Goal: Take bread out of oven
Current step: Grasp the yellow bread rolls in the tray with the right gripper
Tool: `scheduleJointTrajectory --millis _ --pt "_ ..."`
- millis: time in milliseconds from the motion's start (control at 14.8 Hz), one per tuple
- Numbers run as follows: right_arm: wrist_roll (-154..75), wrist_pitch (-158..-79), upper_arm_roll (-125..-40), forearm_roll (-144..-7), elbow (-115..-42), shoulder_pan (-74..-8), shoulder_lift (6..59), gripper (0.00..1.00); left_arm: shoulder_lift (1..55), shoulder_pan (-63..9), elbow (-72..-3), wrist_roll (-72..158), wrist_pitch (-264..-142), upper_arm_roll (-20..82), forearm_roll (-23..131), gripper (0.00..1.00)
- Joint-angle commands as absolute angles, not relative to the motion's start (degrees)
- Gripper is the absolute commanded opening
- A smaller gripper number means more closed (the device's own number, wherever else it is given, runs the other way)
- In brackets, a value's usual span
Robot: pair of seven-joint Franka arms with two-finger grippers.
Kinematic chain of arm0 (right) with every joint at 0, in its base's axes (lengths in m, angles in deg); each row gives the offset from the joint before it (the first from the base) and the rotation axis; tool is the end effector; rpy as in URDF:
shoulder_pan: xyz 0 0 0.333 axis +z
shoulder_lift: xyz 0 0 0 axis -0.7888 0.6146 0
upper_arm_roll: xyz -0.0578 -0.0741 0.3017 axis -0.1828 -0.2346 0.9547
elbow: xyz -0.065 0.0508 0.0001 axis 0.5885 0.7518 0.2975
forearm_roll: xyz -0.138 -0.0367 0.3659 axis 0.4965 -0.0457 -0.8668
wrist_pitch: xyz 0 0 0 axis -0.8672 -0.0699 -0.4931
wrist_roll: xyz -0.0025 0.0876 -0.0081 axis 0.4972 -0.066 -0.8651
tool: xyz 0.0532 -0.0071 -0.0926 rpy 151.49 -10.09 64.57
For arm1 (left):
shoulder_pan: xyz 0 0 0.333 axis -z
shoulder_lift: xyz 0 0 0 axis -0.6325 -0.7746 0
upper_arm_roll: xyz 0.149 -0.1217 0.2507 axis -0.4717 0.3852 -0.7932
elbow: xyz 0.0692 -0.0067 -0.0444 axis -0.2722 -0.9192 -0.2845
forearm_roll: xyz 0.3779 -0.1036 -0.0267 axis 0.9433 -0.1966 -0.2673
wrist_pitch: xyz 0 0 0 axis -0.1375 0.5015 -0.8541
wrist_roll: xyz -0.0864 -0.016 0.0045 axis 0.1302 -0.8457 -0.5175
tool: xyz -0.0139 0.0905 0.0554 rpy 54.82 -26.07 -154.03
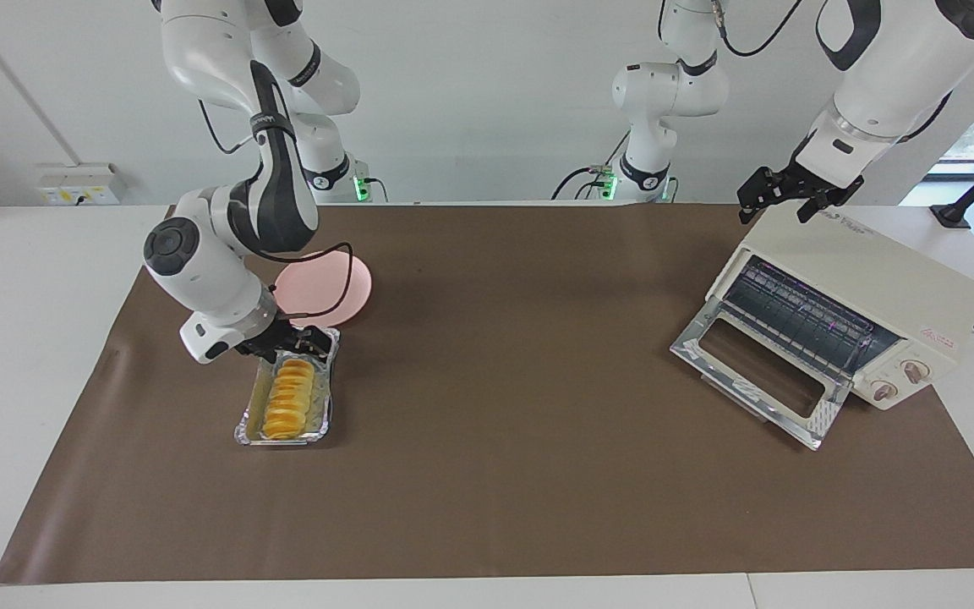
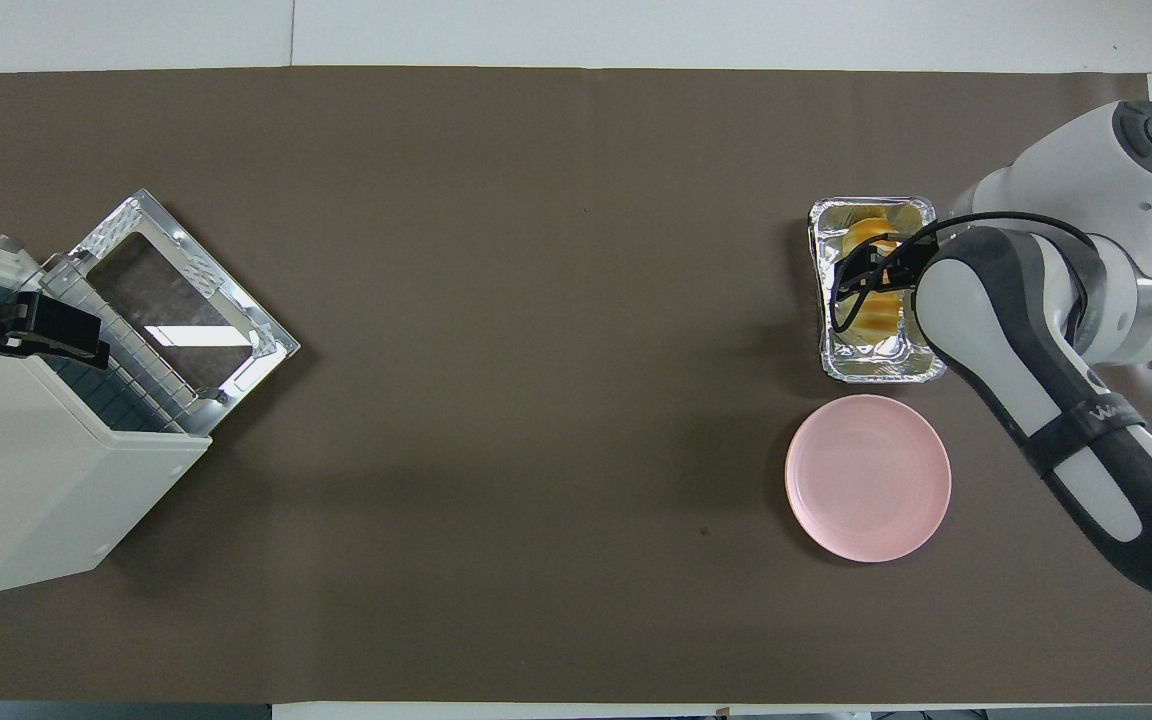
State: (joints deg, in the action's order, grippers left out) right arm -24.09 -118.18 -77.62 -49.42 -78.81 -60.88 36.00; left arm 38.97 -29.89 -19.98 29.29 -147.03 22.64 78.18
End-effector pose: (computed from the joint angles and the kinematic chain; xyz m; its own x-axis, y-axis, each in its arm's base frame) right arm 0.6248 0.0335 0.3603 0.9893 -0.1009 -0.1049 -0.1137 -0.9857 -0.1243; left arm 0.5294 -0.0405 0.6113 0.9887 -0.0436 -0.1436 -0.0408 -0.9989 0.0225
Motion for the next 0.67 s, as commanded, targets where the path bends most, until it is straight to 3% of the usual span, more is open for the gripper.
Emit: scheduleJointTrajectory --millis 0,270,405,607 --pt "-24.1 -120.2 -77.2 -47.6 -79.1 -62.0 37.4 1.00 40.0 -30.4 -20.6 29.0 -146.5 22.8 77.3 1.00" --pt "-23.9 -124.0 -77.2 -46.8 -81.3 -61.8 38.0 1.00 40.0 -30.5 -20.6 29.1 -146.5 22.8 77.3 1.00" --pt "-24.0 -125.4 -77.2 -46.8 -82.6 -61.7 37.9 0.85 40.0 -30.4 -20.6 29.1 -146.5 22.8 77.3 1.00" --pt "-24.0 -125.2 -77.2 -46.8 -83.0 -61.7 37.8 0.51 40.0 -30.4 -20.6 29.1 -146.5 22.8 77.3 1.00"
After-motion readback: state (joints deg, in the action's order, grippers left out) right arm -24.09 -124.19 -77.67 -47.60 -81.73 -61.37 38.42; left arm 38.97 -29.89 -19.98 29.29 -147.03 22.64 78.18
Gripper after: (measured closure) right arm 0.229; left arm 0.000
